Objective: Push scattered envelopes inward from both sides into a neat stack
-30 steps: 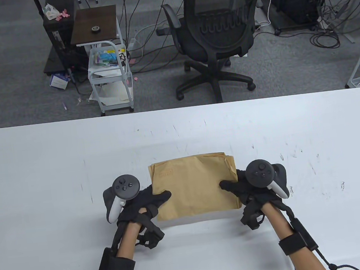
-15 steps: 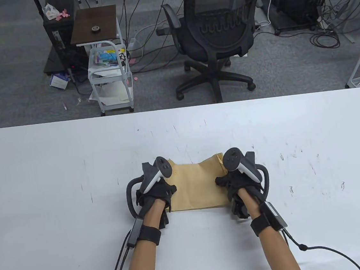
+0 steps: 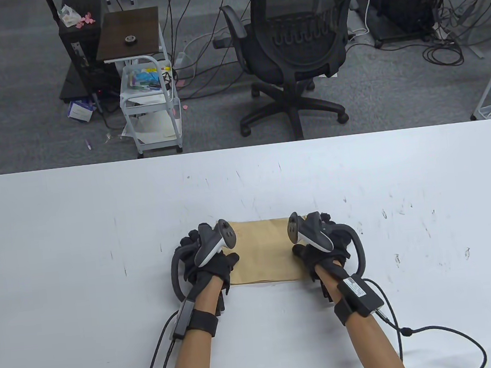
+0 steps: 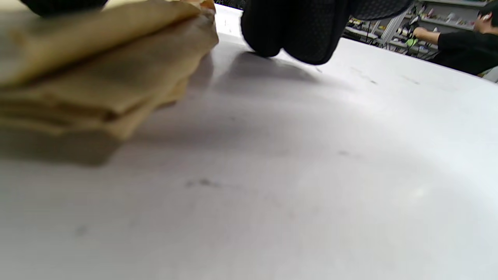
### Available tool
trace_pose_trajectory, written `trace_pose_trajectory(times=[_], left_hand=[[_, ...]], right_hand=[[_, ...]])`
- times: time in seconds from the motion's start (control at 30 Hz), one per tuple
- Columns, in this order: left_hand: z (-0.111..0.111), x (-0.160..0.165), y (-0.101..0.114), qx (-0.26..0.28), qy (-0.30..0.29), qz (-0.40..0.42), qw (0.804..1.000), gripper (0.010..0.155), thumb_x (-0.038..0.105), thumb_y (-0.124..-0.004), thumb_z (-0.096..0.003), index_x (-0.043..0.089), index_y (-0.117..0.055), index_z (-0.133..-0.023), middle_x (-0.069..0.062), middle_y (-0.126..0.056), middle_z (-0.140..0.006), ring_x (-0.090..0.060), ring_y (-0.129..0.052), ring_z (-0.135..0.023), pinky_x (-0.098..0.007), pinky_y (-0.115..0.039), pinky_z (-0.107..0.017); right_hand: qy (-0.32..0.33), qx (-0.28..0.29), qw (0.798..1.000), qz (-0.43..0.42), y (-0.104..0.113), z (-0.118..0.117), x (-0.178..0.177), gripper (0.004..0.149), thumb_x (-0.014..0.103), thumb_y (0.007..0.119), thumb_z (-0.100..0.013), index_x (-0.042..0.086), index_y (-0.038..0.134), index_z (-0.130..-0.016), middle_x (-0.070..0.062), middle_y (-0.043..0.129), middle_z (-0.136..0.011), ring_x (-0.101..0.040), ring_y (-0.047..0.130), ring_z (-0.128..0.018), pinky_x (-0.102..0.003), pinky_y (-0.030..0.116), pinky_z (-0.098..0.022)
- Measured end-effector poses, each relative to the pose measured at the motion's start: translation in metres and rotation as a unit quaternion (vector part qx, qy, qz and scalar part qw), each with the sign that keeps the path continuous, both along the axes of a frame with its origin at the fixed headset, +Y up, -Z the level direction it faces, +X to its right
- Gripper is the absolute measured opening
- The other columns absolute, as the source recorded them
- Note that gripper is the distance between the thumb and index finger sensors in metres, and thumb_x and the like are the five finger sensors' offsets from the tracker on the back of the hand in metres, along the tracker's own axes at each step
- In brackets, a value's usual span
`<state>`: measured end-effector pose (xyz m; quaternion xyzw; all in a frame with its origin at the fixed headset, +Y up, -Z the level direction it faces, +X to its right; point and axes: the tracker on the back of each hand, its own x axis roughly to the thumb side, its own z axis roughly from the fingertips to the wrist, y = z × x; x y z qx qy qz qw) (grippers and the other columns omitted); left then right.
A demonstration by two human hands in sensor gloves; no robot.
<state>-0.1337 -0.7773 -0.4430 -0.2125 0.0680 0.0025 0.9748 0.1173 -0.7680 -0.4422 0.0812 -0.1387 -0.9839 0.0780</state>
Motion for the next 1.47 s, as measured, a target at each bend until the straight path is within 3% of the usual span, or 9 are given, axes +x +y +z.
trace_pose_trajectory(times=[0.13, 0.23, 0.4, 0.5, 0.67, 0.77, 0.83, 0.93, 1.47], left_hand=[[0.007, -0.011, 0.015, 0.05, -0.002, 0.051, 0.997, 0.105, 0.064, -0.062, -0.0433, 0.009, 0.002, -0.106, -0.026, -0.011, -0.114, -0.055, -0.02, -0.105, -0.07, -0.028, -0.076], [0.021, -0.027, 0.045, 0.101, -0.04, 0.101, 0.989, 0.102, 0.063, -0.061, -0.0444, 0.01, -0.001, -0.107, -0.025, -0.01, -0.114, -0.055, -0.018, -0.105, -0.071, -0.026, -0.075], [0.069, -0.067, 0.089, 0.202, -0.16, 0.098, 0.961, 0.095, 0.065, -0.057, -0.0445, 0.018, -0.01, -0.112, -0.024, -0.014, -0.119, -0.054, -0.02, -0.109, -0.077, -0.023, -0.073], [0.108, -0.09, 0.093, 0.19, -0.209, 0.108, 0.953, 0.095, 0.071, -0.052, -0.0435, 0.024, -0.005, -0.112, -0.022, -0.003, -0.119, -0.055, -0.005, -0.109, -0.08, -0.008, -0.067], [0.155, -0.112, 0.074, 0.182, -0.231, 0.134, 0.946, 0.097, 0.075, -0.048, -0.0435, 0.028, 0.004, -0.11, -0.02, 0.009, -0.117, -0.056, 0.006, -0.107, -0.08, -0.001, -0.065], [0.163, -0.119, 0.061, 0.21, -0.222, 0.094, 0.947, 0.098, 0.076, -0.047, -0.0429, 0.026, 0.003, -0.11, -0.022, 0.007, -0.117, -0.057, 0.003, -0.107, -0.081, -0.004, -0.064], [0.163, -0.12, 0.06, 0.174, -0.22, 0.09, 0.956, 0.099, 0.076, -0.045, -0.0434, 0.026, 0.009, -0.109, -0.021, 0.013, -0.116, -0.057, 0.008, -0.105, -0.081, -0.001, -0.064], [0.162, -0.118, 0.057, 0.195, -0.227, 0.09, 0.95, 0.099, 0.076, -0.046, -0.043, 0.026, 0.007, -0.109, -0.022, 0.01, -0.116, -0.057, 0.006, -0.106, -0.081, -0.002, -0.064], [0.16, -0.115, 0.045, 0.143, -0.23, 0.037, 0.962, 0.098, 0.075, -0.047, -0.0435, 0.025, 0.006, -0.11, -0.021, 0.007, -0.117, -0.055, 0.004, -0.107, -0.08, -0.003, -0.065]], right_hand=[[0.0, 0.033, 0.999, -0.02, 0.023, 0.006, 0.015, 0.103, 0.059, 0.059, -0.045, -0.013, 0.017, -0.106, -0.033, 0.047, -0.109, -0.059, 0.059, -0.091, -0.074, 0.043, -0.067], [0.035, 0.085, 0.994, -0.065, 0.054, 0.021, 0.029, 0.101, 0.058, 0.059, -0.046, -0.011, 0.018, -0.107, -0.034, 0.045, -0.111, -0.059, 0.057, -0.093, -0.075, 0.043, -0.067], [0.144, 0.231, 0.947, -0.169, 0.104, 0.075, 0.056, 0.084, 0.052, 0.064, -0.049, 0.005, 0.032, -0.111, -0.022, 0.046, -0.117, -0.059, 0.053, -0.098, -0.075, 0.043, -0.068], [0.194, 0.278, 0.928, -0.153, 0.115, 0.112, 0.071, 0.085, 0.054, 0.063, -0.049, 0.007, 0.031, -0.112, -0.02, 0.043, -0.119, -0.06, 0.047, -0.101, -0.077, 0.039, -0.068], [0.275, 0.238, 0.927, -0.09, 0.109, 0.162, 0.079, 0.089, 0.061, 0.056, -0.049, 0.01, 0.021, -0.113, -0.022, 0.023, -0.123, -0.064, 0.028, -0.104, -0.082, 0.026, -0.066], [0.304, 0.253, 0.918, -0.04, 0.09, 0.181, 0.078, 0.091, 0.063, 0.052, -0.048, 0.01, 0.018, -0.113, -0.022, 0.02, -0.123, -0.064, 0.025, -0.104, -0.084, 0.024, -0.065], [0.314, 0.259, 0.914, -0.01, 0.08, 0.186, 0.075, 0.092, 0.064, 0.051, -0.047, 0.009, 0.018, -0.113, -0.023, 0.023, -0.123, -0.064, 0.028, -0.104, -0.084, 0.026, -0.065], [0.323, 0.247, 0.914, 0.006, 0.076, 0.187, 0.072, 0.092, 0.065, 0.049, -0.046, 0.01, 0.016, -0.113, -0.022, 0.022, -0.123, -0.063, 0.029, -0.105, -0.083, 0.026, -0.066], [0.329, 0.206, 0.921, -0.012, 0.063, 0.181, 0.068, 0.09, 0.062, 0.051, -0.047, 0.008, 0.023, -0.113, -0.024, 0.029, -0.122, -0.062, 0.036, -0.104, -0.082, 0.031, -0.066]])
